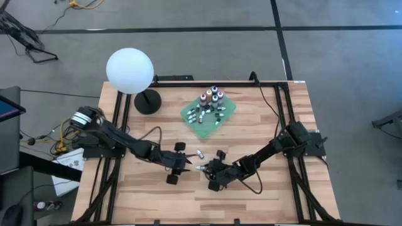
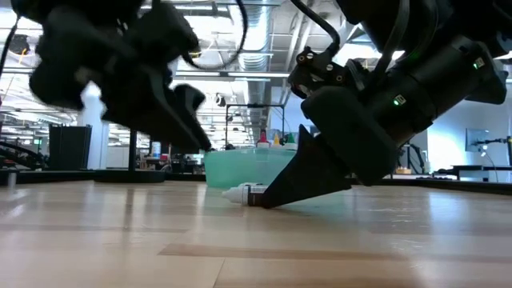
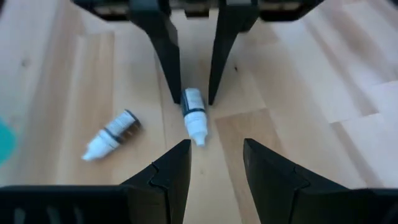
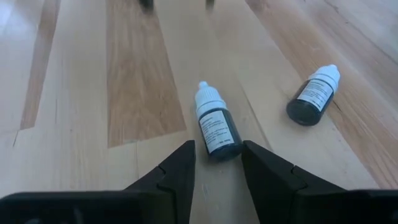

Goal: Pick & Place food coloring
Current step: Put the bottom brown food coloring bottle into the green bin

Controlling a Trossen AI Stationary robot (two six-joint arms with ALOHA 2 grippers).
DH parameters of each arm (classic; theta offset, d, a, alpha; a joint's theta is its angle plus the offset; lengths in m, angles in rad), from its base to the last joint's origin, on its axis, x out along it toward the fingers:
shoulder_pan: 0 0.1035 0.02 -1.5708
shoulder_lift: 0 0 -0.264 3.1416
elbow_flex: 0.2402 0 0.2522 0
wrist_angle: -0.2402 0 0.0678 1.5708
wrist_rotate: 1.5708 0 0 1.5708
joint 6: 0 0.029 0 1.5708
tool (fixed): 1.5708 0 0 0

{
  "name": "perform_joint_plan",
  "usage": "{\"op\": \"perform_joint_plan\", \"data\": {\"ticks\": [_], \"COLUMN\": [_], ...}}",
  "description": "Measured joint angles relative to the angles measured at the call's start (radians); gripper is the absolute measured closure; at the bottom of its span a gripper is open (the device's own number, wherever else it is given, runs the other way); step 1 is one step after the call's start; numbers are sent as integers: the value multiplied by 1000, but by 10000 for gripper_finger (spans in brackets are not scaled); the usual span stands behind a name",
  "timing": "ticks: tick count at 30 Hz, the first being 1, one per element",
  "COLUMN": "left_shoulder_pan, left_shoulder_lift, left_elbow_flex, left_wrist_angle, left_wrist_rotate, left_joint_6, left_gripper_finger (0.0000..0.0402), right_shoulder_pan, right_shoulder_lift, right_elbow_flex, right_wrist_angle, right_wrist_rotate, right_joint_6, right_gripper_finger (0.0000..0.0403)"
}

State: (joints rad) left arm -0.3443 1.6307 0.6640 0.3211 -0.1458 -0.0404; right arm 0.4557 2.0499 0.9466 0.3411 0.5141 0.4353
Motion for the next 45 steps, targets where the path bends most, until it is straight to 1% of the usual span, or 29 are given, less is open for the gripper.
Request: {"op": "perform_joint_plan", "data": {"ticks": [2, 5, 9, 13, 15, 19, 25, 32, 45], "left_shoulder_pan": [0, 2, 11, 12, 14, 14, 19, 20, 20], "left_shoulder_lift": [62, 109, 139, 163, 184, 216, 221, 222, 222], "left_elbow_flex": [0, 0, 0, 0, 0, 6, 8, 8, 8], "left_wrist_angle": [57, 97, 108, 133, 163, 183, 198, 233, 254], "left_wrist_rotate": [1, -20, -26, -49, -50, -36, -25, -45, -44], "left_joint_6": [-4, -12, -54, -63, -64, -61, -53, -44, -33], "left_gripper_finger": [260, 260, 260, 261, 267, 293, 327, 355, 387], "right_shoulder_pan": [0, 0, 0, -6, -7, -7, -7, -8, -14], "right_shoulder_lift": [0, 0, 0, 0, 0, 0, 0, 0, 0], "right_elbow_flex": [0, 0, 0, 0, 0, 0, 0, 0, 0], "right_wrist_angle": [1, 2, 4, 8, 13, 14, 15, 26, 45], "right_wrist_rotate": [-3, -14, -17, -21, -26, -30, -37, -43, -46], "right_joint_6": [0, 0, 0, -2, -2, -2, -1, -1, 1], "right_gripper_finger": [276, 275, 274, 276, 275, 274, 274, 274, 279]}}
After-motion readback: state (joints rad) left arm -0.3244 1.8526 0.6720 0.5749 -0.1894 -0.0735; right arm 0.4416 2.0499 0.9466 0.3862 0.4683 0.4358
